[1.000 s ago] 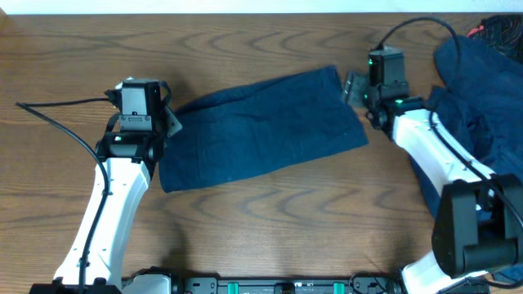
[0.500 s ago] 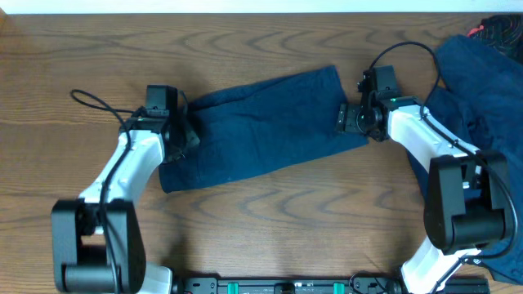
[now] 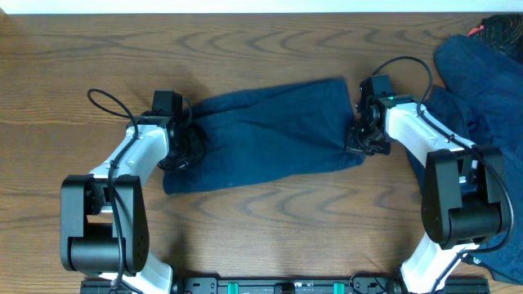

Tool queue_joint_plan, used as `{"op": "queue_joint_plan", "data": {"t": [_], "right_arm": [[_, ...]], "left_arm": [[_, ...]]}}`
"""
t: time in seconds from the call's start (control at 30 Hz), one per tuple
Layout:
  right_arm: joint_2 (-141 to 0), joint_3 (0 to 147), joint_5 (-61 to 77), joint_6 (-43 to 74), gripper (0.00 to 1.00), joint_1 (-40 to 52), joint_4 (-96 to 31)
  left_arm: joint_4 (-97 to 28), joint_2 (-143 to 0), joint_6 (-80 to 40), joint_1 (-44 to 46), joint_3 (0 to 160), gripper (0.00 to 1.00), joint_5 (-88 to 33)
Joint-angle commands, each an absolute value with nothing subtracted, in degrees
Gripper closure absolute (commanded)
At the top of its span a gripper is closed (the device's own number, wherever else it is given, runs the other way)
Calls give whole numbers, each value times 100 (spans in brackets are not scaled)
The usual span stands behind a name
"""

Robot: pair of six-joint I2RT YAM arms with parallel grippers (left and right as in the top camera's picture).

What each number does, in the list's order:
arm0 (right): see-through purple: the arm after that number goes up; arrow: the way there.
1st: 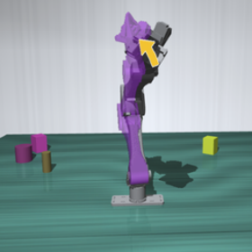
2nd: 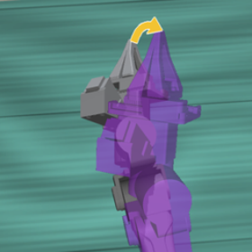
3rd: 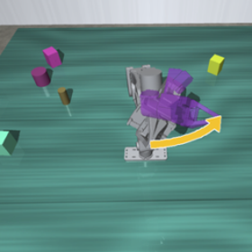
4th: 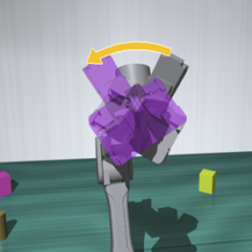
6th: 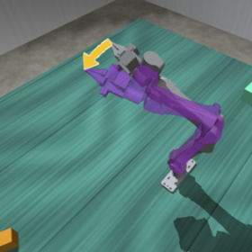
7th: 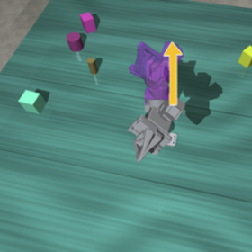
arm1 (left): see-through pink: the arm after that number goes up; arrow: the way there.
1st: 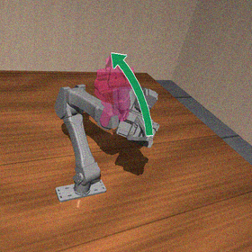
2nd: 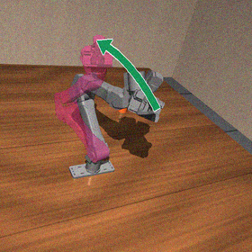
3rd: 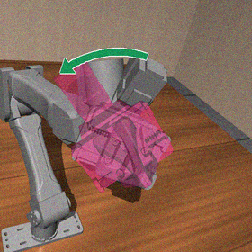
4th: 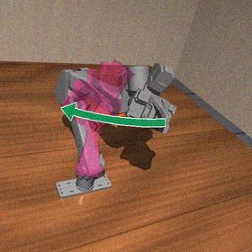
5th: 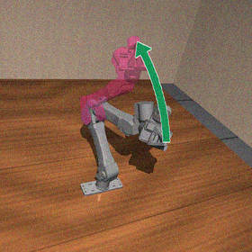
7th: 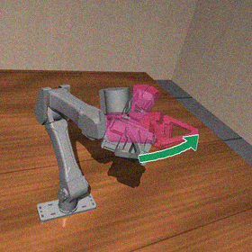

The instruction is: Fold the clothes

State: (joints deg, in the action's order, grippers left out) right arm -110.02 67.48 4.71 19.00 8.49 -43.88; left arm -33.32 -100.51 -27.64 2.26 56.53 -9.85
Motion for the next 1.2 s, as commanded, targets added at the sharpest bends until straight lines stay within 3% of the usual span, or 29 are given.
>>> {"op": "queue_joint_plan", "data": {"t": [0.0,0.43,0.5,0.57,0.6,0.67,0.73,0.97,1.17], "right_arm": [[-11166,6663,-611,2818,99,792,-4963],[-11059,6667,-685,3037,99,788,-5457],[-10921,6672,-690,3035,97,784,-5406],[-10691,6672,-690,3015,95,777,-5356],[-10569,6672,-692,3015,87,777,-5323],[-10285,6672,-709,3013,57,777,-5242],[-10042,6672,-709,2934,48,779,-5175],[-9577,6672,-709,2794,37,779,-5181],[-9579,6670,-703,2663,36,790,-5290]], "left_arm": [[-3634,-10143,-2239,233,5557,69,-1350],[-4447,-9225,-1457,231,5913,67,-1409],[-4403,-8814,-1461,217,5913,59,-1297],[-4397,-8464,-1468,198,5911,32,-1142],[-4410,-8322,-1494,178,5911,25,-1090],[-4469,-8169,-1518,139,5911,22,-1092],[-4587,-8156,-1616,97,5911,22,-1090],[-4727,-8663,-2018,-78,5704,19,-1087],[-4705,-9443,-2045,-327,5642,14,-1094]]}}
